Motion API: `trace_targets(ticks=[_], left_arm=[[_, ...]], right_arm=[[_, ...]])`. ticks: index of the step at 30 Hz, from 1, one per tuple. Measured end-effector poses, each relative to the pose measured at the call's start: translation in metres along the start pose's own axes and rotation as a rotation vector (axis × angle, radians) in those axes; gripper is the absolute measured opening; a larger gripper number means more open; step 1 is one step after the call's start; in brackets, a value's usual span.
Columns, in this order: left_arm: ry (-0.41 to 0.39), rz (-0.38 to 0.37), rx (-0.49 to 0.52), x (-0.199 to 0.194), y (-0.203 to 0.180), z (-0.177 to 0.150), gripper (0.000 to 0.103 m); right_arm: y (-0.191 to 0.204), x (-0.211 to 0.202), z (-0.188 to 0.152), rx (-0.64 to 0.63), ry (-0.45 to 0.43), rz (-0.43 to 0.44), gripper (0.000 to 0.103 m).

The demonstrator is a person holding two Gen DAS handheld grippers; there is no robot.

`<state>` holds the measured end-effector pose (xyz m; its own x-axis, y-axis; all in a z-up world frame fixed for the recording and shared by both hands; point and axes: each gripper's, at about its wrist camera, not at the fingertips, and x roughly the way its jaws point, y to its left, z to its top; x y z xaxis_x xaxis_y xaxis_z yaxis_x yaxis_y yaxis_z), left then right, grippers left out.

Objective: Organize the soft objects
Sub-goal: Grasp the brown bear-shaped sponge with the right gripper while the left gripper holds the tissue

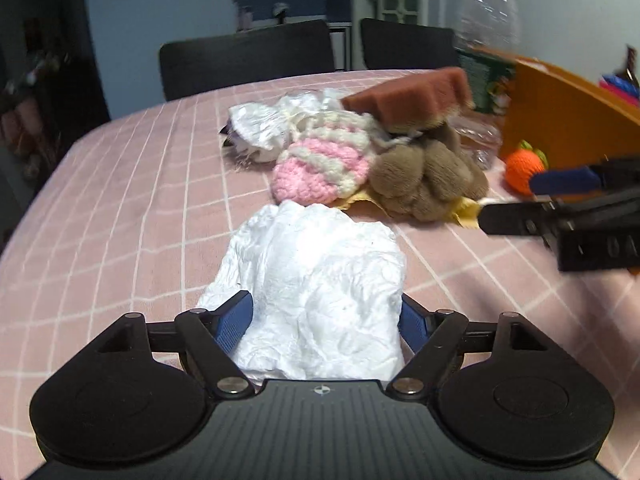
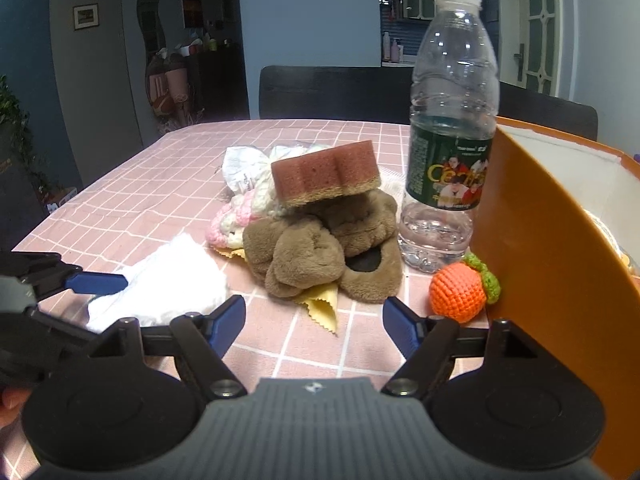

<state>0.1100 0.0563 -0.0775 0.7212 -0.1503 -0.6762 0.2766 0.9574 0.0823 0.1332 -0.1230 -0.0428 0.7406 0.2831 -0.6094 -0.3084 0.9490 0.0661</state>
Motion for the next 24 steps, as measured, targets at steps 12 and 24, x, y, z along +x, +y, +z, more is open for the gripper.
trace_targets(ticks=[12,24], left_arm=[[0.000,0.025,-0.232,0.008,0.033,0.014,0.028],[-0.113,0.051,-0.218,-0.005,0.037,0.047,0.028]], right_arm=[[0.019,0.015,0.032,-0.045,-0.120,-0.053,0.092],[0.023,0.059,0.064,-0.129,-0.154,-0.173,0.093]])
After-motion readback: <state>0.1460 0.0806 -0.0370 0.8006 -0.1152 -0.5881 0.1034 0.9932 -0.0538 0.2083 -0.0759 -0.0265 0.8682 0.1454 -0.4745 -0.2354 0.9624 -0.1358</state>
